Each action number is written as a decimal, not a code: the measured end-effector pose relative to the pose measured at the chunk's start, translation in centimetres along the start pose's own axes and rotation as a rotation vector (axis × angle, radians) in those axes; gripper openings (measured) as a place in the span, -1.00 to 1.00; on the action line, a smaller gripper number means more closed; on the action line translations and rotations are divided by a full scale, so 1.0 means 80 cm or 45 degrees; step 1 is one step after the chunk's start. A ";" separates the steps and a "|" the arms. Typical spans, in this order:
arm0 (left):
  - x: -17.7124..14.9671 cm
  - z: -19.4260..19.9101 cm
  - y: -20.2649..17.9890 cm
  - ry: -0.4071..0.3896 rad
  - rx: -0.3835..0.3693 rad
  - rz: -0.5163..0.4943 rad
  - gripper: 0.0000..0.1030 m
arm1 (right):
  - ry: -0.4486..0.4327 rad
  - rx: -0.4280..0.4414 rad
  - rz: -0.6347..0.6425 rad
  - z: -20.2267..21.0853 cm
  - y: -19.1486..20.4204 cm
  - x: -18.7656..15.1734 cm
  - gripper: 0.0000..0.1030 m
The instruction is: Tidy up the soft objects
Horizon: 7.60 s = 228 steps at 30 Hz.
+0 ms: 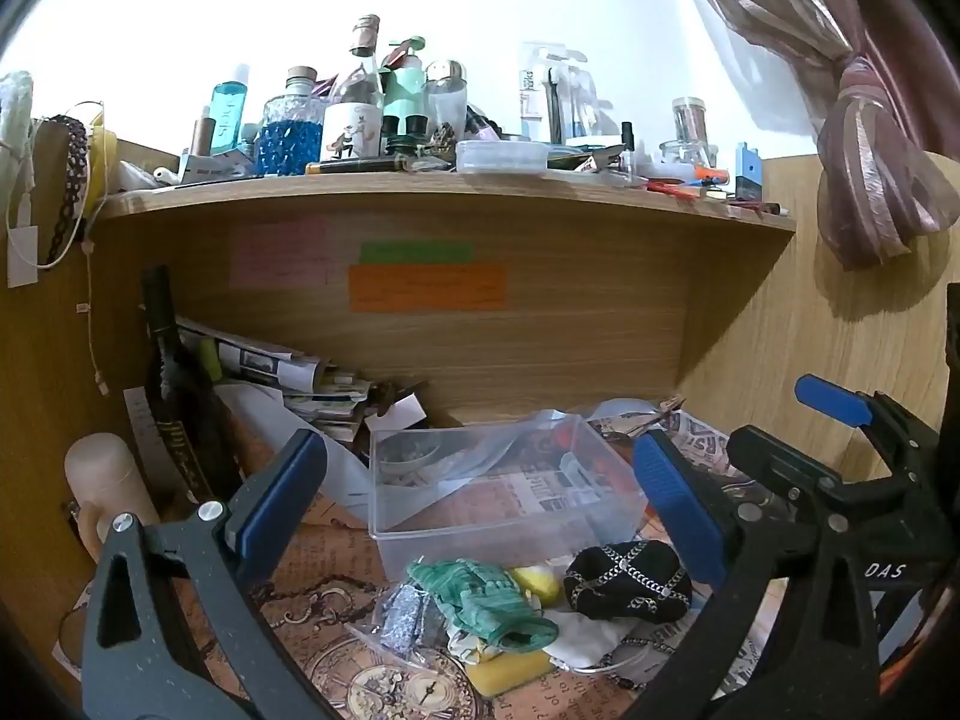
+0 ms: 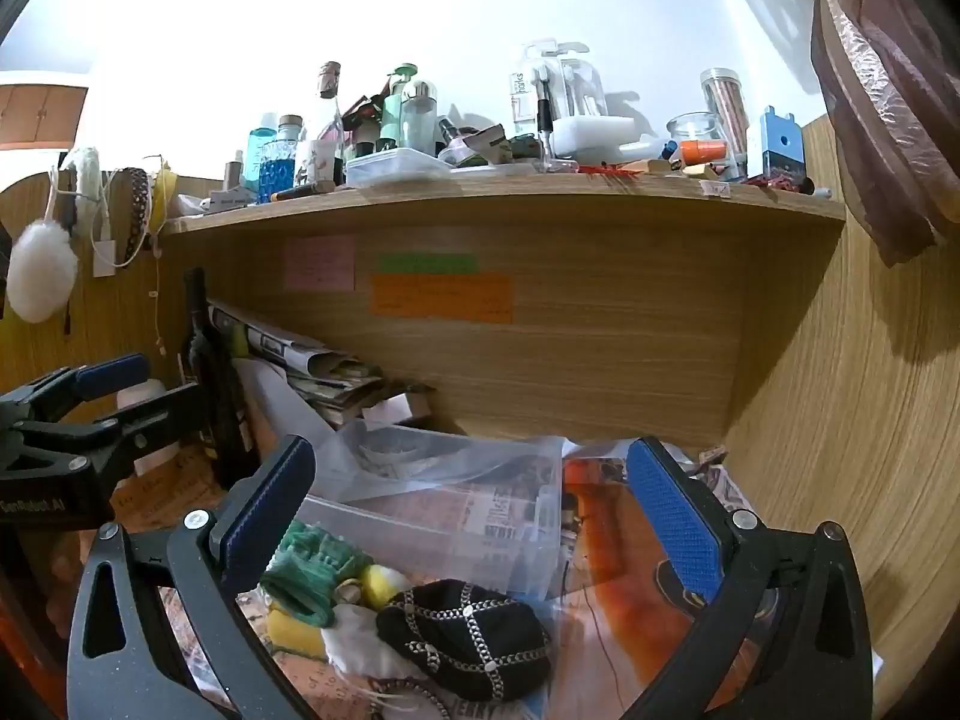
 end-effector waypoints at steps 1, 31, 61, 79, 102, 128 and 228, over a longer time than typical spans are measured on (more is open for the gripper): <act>0.000 0.001 0.000 0.002 -0.001 0.000 1.00 | 0.001 -0.001 0.001 0.000 0.000 0.000 1.00; -0.002 0.000 -0.003 0.011 -0.042 0.018 1.00 | 0.000 -0.006 0.002 0.003 0.000 0.001 1.00; -0.002 0.002 -0.003 0.009 -0.039 0.011 1.00 | -0.009 0.014 0.001 0.005 0.006 0.005 1.00; -0.002 -0.001 -0.001 0.009 -0.041 0.015 1.00 | -0.013 0.015 0.000 0.005 0.007 0.006 1.00; -0.063 -0.050 0.039 0.252 0.012 0.044 1.00 | 0.228 0.030 -0.031 -0.041 -0.012 -0.044 1.00; -0.148 -0.139 0.023 0.582 -0.055 0.094 -0.44 | 0.701 0.106 -0.175 -0.125 -0.050 -0.148 -0.22; -0.071 -0.157 0.076 0.584 0.028 0.031 0.94 | 0.442 0.213 0.088 -0.151 0.002 -0.037 0.63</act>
Point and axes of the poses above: each gripper's, at about its wrist camera, not at the fingertips, and z roughly against the way its jaws point, y to its left, x to its top, the point moved 2 cm from there along -z, roughly the way its jaws point, and after that the axes turned 2 degrees about -x, right-handed, at the moved point
